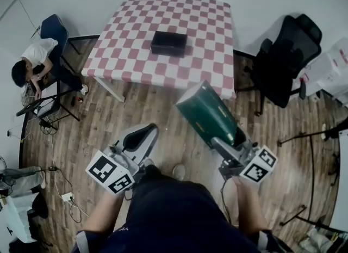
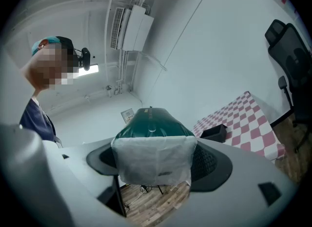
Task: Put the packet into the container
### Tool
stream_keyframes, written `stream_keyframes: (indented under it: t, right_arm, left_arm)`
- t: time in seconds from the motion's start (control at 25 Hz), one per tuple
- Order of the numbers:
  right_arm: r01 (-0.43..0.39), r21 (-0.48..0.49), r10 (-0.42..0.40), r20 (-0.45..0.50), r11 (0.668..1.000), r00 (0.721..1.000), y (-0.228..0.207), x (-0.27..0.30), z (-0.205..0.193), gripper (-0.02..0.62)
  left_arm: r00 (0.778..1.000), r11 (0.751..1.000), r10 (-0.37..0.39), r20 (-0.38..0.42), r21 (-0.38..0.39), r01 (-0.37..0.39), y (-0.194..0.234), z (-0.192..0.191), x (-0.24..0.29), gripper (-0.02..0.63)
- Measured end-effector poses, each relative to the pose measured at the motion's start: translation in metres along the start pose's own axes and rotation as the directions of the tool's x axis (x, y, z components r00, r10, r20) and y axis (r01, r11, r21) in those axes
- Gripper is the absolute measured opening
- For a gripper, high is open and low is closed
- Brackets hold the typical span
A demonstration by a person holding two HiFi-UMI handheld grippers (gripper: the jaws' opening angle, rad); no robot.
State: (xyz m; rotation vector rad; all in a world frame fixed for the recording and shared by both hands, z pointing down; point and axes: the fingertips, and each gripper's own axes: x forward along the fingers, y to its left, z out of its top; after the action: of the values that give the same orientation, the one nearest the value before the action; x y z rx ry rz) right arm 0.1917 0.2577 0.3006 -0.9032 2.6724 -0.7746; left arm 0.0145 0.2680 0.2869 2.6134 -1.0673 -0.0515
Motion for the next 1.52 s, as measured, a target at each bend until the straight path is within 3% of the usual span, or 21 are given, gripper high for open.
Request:
stream_keyframes:
  t: [0.32,0.56,0.8,1.24,1.52]
  right_arm:
    - [0.004,0.024,-0.004,-0.02,1.0,1.0,-0.028,-0.001,0.0,0.413]
    - [0.007,0.023,-0.006,-0.029,1.0,1.0,-0.051,0.028,0.006,0.413]
    - [0.033,0.009,-0.033,-0.041,0.999,0.999,-0.085,0.084,0.015,0.413]
    - [0.15,-0.005,-0.15,-0.066,0.989,0.987,-0.162,0.211,0.038,0.413]
    - [0.199,-0.062,-0.205,-0.095,0.978,0.974,-0.192,0.269,0.051,0.413]
  left_arm:
    - [1.0,1.0,0.016,0.0,0.012,-0.016,0.008,0.002,0.019,0.044]
    - [1.0,1.0,0.012,0.003,0.0,-0.012,0.037,0.001,0.037,0.044]
    - [1.0,1.0,0.002,0.001,-0.031,-0.002,0.1,0.007,0.065,0.043]
    - [0.997,0.997,-0.052,-0.065,-0.068,0.047,0.254,0.032,0.119,0.043]
    - [0.99,0.992,-0.108,-0.09,-0.075,0.101,0.317,0.048,0.142,0.043]
